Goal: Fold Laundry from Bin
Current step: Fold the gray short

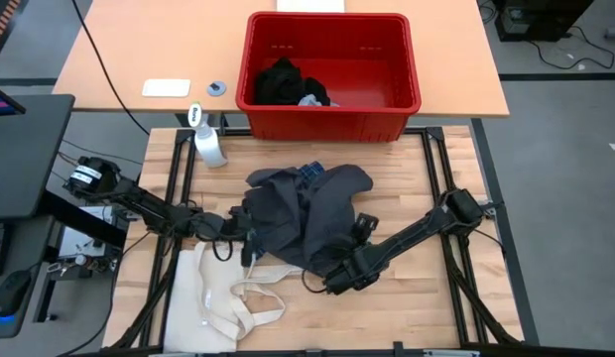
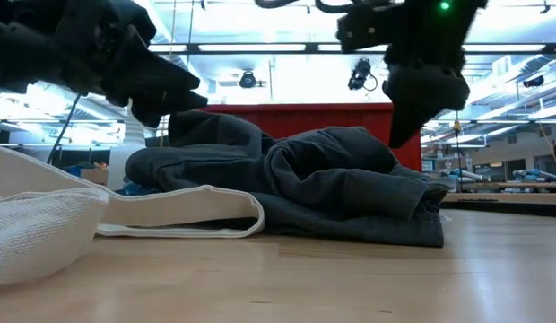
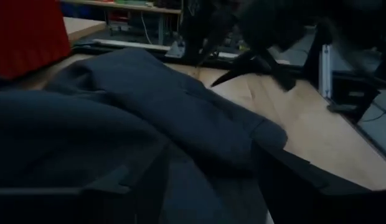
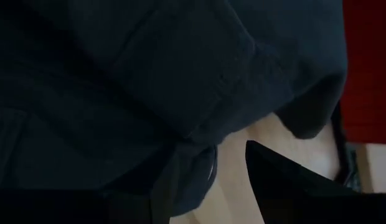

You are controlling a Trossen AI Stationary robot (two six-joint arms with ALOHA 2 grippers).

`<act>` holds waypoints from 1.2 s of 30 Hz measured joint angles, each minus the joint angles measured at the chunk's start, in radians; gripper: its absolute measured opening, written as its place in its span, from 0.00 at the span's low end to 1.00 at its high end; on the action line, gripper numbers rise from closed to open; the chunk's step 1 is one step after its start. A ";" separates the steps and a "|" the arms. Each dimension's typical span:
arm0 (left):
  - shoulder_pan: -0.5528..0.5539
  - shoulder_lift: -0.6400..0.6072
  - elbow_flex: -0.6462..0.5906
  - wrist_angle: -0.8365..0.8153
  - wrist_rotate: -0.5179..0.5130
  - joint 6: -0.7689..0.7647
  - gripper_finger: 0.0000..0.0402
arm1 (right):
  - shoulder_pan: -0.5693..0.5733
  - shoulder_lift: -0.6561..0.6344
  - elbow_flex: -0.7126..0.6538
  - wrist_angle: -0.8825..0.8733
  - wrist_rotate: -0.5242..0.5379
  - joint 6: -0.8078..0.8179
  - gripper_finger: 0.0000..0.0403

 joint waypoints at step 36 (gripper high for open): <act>0.068 0.807 1.121 -0.818 -0.129 0.305 0.63 | 0.062 -0.678 -0.532 0.435 0.643 0.119 0.42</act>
